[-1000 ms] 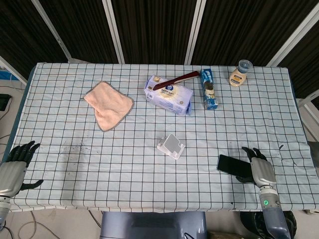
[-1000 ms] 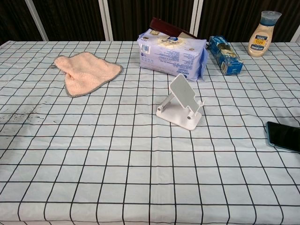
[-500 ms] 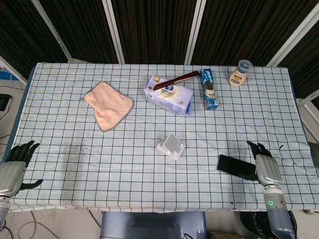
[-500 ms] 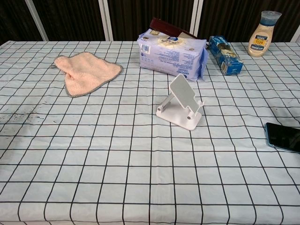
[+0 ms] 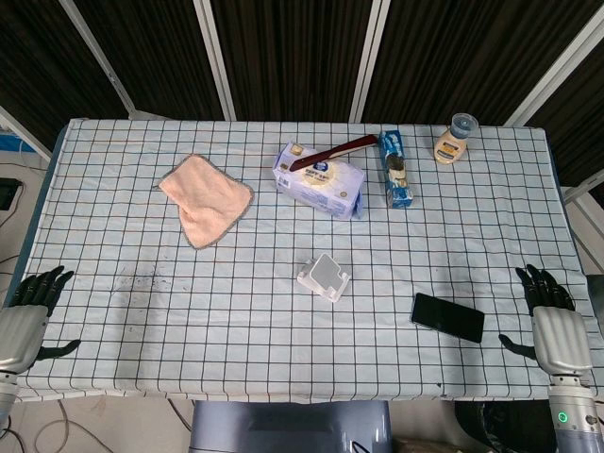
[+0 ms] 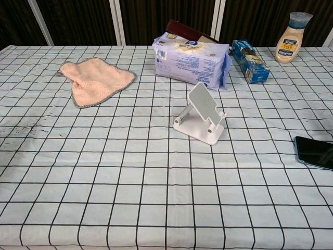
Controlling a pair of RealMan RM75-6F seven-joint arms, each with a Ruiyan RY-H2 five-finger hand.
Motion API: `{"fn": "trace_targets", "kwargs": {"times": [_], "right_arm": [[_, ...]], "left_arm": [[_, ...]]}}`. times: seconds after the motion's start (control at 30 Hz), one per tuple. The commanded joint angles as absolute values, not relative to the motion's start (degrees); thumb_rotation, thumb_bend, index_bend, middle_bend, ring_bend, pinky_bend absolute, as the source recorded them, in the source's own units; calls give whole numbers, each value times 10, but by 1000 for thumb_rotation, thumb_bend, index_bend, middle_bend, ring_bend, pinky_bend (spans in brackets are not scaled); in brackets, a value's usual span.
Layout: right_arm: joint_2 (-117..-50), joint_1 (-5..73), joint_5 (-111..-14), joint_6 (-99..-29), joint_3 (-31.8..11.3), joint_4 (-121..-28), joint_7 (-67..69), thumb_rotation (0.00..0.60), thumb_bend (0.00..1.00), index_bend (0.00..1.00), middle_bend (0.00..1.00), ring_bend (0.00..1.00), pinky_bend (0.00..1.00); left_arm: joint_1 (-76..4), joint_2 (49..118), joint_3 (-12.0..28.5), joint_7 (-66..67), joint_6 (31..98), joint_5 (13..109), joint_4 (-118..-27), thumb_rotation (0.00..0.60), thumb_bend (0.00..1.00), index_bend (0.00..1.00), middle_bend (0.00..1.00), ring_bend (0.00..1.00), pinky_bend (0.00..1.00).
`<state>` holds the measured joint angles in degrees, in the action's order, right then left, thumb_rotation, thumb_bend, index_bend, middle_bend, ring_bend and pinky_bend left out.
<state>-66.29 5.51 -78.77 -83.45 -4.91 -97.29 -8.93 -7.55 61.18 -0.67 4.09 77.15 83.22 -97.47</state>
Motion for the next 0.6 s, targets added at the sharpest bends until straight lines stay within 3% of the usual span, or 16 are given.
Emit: {"fn": "trace_targets", "kwargs": {"times": [0.03,0.6], "right_arm": [[-676,60,-790,-830,-54,-958,-70,600,75,45,61,8,148],[-695,68,-792,-818,-57,-937,-58,600,85,43,62,8,148]], "left_arm": [[-75,612,-7,42,772,834,-975,600,0,0,0,0,0],[-75,610,-8,38,771,833,-976,600,0,0,0,0,0]]}}
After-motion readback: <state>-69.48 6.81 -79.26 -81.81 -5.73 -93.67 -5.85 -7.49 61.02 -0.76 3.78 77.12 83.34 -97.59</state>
